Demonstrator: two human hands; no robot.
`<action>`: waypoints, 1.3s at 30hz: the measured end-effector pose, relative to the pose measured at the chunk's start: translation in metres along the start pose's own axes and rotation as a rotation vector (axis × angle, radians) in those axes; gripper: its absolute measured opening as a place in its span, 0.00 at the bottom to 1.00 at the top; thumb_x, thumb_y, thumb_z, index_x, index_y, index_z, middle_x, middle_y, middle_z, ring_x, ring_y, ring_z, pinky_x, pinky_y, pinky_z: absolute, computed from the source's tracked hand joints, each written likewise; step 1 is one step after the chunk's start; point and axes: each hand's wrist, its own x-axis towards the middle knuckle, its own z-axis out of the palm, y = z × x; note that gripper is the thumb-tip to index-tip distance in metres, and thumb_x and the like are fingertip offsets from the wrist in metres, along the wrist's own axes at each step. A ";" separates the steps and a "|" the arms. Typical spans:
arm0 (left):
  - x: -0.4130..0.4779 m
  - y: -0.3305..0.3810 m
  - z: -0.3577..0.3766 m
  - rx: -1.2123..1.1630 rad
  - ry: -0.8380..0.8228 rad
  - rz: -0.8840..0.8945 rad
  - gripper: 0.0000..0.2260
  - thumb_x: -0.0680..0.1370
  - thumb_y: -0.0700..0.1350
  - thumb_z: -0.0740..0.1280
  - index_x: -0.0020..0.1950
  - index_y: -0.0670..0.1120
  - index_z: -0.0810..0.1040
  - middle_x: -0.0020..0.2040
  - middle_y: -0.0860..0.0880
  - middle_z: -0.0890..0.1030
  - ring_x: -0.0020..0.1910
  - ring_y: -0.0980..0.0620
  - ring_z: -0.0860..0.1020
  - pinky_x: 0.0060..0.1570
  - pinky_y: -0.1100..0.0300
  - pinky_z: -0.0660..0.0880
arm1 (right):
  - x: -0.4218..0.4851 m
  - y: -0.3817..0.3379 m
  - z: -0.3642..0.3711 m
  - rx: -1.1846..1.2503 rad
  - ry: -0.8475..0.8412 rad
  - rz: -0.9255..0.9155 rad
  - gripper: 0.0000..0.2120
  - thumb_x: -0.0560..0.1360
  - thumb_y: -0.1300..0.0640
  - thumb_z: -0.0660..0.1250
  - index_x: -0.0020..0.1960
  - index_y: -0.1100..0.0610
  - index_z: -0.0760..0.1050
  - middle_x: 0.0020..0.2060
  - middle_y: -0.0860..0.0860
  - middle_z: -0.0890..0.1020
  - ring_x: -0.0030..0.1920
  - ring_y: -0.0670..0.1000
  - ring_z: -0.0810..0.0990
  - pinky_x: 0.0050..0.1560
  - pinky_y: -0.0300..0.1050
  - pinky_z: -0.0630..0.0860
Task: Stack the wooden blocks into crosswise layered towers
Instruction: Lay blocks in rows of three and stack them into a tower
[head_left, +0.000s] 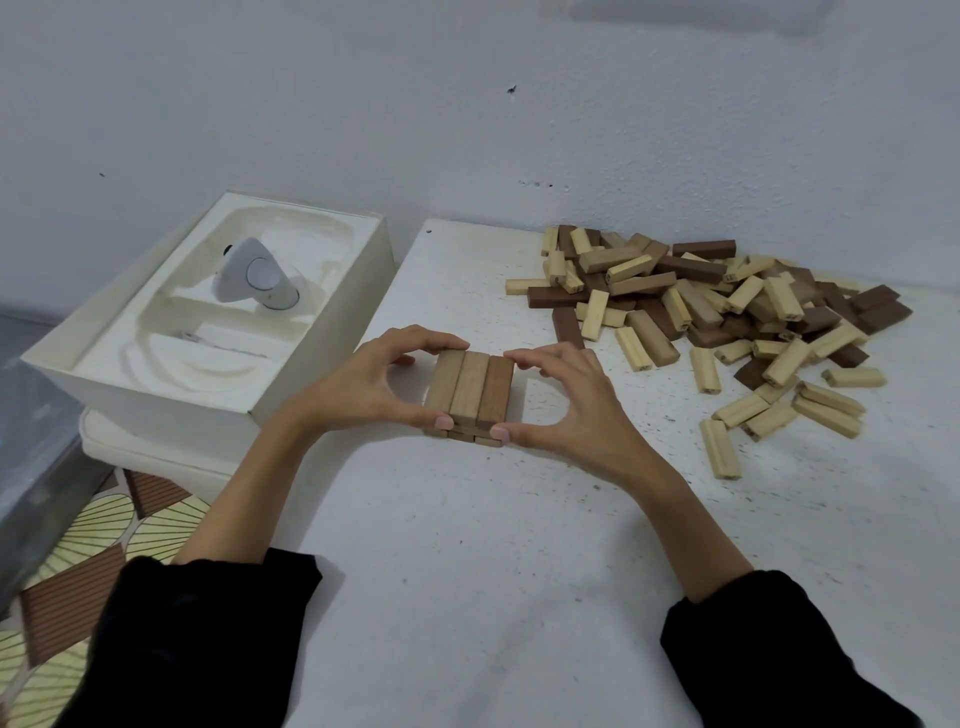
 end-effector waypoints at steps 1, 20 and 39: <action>0.000 0.000 0.000 0.001 0.001 0.002 0.33 0.60 0.59 0.75 0.64 0.56 0.73 0.59 0.63 0.75 0.63 0.59 0.70 0.64 0.59 0.67 | 0.000 0.000 0.000 0.001 0.000 0.002 0.35 0.58 0.36 0.71 0.64 0.42 0.70 0.55 0.40 0.70 0.60 0.45 0.67 0.64 0.54 0.65; -0.002 0.019 0.000 -0.086 0.154 0.055 0.27 0.64 0.61 0.72 0.62 0.59 0.74 0.61 0.58 0.76 0.64 0.57 0.71 0.65 0.56 0.67 | -0.014 -0.001 -0.015 0.078 0.048 -0.002 0.35 0.61 0.37 0.70 0.67 0.44 0.68 0.55 0.41 0.73 0.56 0.42 0.69 0.59 0.43 0.67; 0.054 0.097 0.160 0.323 0.287 0.285 0.11 0.75 0.49 0.63 0.54 0.49 0.79 0.52 0.52 0.76 0.53 0.53 0.72 0.51 0.56 0.65 | -0.085 0.094 -0.095 -0.131 0.559 0.112 0.12 0.72 0.59 0.70 0.55 0.51 0.79 0.49 0.52 0.79 0.54 0.51 0.71 0.46 0.37 0.62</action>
